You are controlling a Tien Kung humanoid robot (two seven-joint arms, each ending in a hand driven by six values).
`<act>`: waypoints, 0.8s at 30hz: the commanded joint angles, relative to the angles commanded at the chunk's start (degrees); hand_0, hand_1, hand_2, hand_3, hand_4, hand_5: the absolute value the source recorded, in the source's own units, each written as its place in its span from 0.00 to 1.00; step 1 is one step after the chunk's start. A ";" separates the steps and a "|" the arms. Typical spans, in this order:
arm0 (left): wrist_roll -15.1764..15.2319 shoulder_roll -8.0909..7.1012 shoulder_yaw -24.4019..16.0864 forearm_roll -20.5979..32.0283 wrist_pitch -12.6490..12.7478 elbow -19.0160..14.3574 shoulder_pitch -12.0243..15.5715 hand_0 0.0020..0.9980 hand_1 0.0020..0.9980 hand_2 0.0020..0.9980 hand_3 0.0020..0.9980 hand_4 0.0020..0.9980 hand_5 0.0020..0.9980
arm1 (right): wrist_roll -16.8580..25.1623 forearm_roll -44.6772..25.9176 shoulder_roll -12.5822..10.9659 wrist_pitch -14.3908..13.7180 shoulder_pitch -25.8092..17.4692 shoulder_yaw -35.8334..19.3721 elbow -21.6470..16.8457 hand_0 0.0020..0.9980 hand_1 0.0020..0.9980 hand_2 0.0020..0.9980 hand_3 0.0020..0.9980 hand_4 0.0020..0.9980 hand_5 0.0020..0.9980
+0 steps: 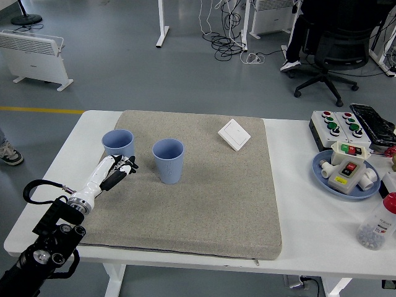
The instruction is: Push cup pick cup insert cup
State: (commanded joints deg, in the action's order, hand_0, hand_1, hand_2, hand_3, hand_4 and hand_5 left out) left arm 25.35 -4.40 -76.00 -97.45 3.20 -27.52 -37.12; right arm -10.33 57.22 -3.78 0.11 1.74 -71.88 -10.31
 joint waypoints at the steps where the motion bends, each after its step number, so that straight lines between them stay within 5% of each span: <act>1: 0.03 0.00 -0.10 -0.02 0.01 0.03 0.04 0.74 0.55 0.52 0.52 0.56 1.00 | 0.00 0.01 0.00 0.00 0.00 0.02 0.00 0.69 0.59 0.61 0.55 0.10 0.47; 11: 0.59 -1.03 1.39 2.05 0.73 -4.40 2.87 0.73 0.55 0.52 0.53 0.56 1.00 | 0.03 0.21 -0.05 0.03 -0.16 -0.14 0.00 0.69 0.59 0.61 0.55 0.10 0.47; 19: 6.43 -3.77 3.32 6.33 6.74 -17.37 7.21 0.65 0.53 0.50 0.52 0.57 1.00 | 0.12 -0.04 -0.05 -0.10 -0.38 -0.75 0.00 0.69 0.59 0.61 0.55 0.10 0.46; 20: 6.88 -4.16 3.68 6.51 7.36 -19.64 7.22 0.66 0.59 0.56 0.57 0.70 0.89 | 0.13 -0.04 -0.06 -0.11 -0.39 -0.84 0.00 0.69 0.59 0.61 0.55 0.10 0.47; 22: 6.43 -4.85 4.46 5.76 8.08 -23.91 6.66 0.66 0.59 0.56 0.57 0.70 0.89 | 0.15 -0.09 -0.08 -0.14 -0.46 -0.93 0.00 0.69 0.59 0.61 0.55 0.10 0.47; 24: 2.77 -5.35 5.04 2.74 8.26 -27.54 5.52 0.66 0.59 0.56 0.57 0.70 0.89 | 0.13 -0.13 -0.09 -0.20 -0.58 -1.04 0.00 0.69 0.59 0.61 0.55 0.10 0.47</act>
State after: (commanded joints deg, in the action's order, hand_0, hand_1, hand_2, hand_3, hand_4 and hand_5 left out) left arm 28.12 -9.75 -70.95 -94.71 11.46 -55.07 -31.60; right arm -10.19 57.09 -3.87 -0.09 1.16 -72.92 -10.31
